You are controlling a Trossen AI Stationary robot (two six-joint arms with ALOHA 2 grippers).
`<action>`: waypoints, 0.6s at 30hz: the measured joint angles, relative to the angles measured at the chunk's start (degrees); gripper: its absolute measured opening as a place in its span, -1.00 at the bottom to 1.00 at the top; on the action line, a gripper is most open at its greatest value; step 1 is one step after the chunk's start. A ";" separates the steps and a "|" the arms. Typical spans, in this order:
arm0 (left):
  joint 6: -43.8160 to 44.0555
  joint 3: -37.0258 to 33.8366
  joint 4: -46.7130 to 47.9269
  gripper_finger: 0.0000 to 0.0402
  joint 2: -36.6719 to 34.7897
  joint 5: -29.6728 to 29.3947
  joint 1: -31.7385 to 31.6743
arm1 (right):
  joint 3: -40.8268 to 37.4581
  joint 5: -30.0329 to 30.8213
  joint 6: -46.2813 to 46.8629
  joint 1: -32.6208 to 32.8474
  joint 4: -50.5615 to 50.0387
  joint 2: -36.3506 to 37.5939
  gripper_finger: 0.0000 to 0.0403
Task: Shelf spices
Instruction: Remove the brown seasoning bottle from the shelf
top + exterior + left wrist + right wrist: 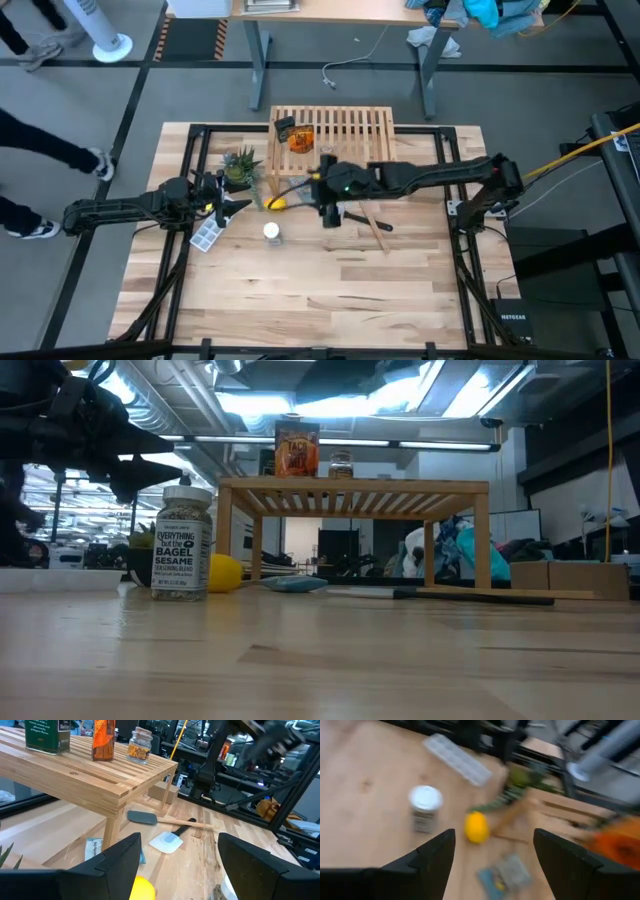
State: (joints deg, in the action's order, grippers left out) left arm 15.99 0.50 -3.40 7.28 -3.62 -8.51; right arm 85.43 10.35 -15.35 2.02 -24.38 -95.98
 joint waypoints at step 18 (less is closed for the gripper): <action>-1.50 -0.01 2.27 0.29 0.01 0.02 0.00 | -9.29 8.15 3.49 -11.45 -15.93 15.72 0.37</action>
State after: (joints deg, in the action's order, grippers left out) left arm 14.49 0.49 -1.13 7.28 -3.60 -8.51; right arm 76.14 18.50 -11.87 -9.43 -40.32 -80.26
